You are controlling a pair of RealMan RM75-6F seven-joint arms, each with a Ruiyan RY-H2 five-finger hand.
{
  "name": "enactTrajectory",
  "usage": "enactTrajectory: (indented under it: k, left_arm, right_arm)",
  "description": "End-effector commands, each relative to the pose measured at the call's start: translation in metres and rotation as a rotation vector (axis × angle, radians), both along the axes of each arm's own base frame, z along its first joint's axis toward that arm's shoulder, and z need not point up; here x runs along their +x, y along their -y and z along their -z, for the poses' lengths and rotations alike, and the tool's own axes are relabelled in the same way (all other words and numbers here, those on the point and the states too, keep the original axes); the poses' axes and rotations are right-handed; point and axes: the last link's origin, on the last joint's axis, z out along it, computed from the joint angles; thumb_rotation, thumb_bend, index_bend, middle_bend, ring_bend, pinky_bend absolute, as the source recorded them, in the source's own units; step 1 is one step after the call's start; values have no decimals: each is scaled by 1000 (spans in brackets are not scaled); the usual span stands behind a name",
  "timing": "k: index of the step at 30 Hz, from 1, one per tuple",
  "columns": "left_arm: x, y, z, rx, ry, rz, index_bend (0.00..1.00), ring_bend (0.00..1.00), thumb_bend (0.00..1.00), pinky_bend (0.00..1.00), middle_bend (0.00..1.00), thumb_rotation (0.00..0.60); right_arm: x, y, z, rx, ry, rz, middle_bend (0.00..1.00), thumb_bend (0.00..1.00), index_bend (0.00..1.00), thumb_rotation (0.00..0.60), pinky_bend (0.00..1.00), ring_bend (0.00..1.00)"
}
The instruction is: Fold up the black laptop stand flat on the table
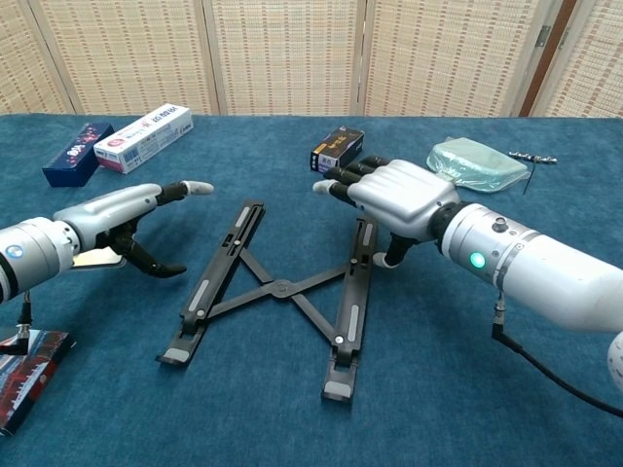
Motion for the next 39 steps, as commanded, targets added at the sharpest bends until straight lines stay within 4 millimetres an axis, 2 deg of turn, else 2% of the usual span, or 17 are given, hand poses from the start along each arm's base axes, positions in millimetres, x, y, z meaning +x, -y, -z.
enactTrajectory:
  k: [1,12,18,29,39]
  left_arm:
    - [-1,1,0,-1,-3,1,0,0,238,0,0,600]
    - [-17,2,-14,29,-27,-15,0,0,238,0,0,600]
    - [-23,9,-10,6,-43,-21,0,0,238,0,0,600]
    - [-8,15,-3,-18,1,4,0,0,238,0,0,600]
    - [-7,16,1,-21,-19,9,0,0,238,0,0,600]
  right_arm:
    - [0,0,1,2,-1,1,0,128,0,600,0,0]
    - [2,-1,1,5,3,-5,0,128,0,600,0,0]
    - [4,-2,1,7,7,-7,0,128,0,600,0,0]
    - [8,-3,3,7,15,-14,0,128,0,600,0,0]
    - [8,-4,4,9,22,-12,0,128,0,600,0,0]
